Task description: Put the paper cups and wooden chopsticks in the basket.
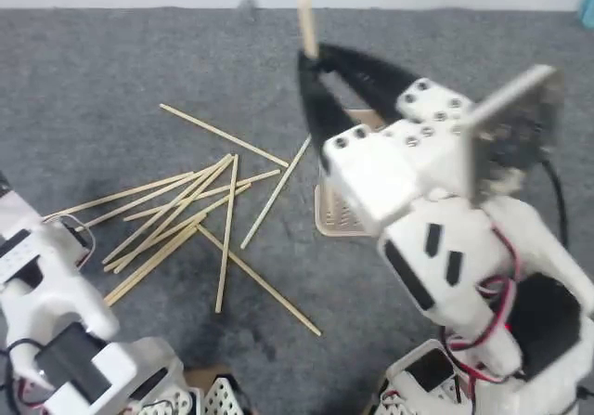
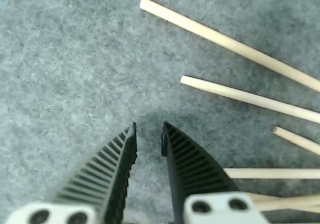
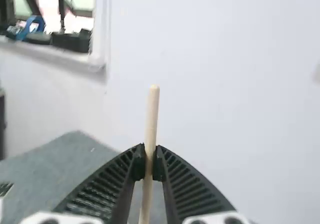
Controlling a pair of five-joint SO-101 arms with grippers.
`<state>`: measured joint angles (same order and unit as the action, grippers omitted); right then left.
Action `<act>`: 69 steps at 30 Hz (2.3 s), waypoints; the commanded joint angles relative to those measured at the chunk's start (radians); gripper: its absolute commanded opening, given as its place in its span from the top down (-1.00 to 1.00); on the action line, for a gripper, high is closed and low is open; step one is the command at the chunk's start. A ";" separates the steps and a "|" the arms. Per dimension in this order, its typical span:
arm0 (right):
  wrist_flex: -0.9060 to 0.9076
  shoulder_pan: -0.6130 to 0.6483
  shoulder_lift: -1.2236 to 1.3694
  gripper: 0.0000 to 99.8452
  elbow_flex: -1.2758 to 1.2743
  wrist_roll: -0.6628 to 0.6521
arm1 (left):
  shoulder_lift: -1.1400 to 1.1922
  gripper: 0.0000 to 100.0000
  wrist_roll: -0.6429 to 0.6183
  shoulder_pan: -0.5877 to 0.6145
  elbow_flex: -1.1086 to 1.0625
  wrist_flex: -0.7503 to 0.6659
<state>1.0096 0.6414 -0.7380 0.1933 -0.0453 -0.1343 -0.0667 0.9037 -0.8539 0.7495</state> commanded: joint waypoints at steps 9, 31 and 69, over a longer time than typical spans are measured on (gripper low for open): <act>0.111 -0.122 -0.199 0.98 -0.002 0.074 | -0.008 0.84 0.018 -0.008 0.031 -0.011; -0.754 -0.266 -0.344 0.98 -0.732 0.103 | -0.011 0.84 0.018 -0.006 0.024 -0.011; -0.674 -0.206 -0.213 0.79 -0.925 0.110 | -0.009 0.84 0.020 -0.009 0.024 -0.011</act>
<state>0.1826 0.4235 -0.8623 -0.9053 0.0575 -0.1343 -0.0591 0.9037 -0.8539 0.7495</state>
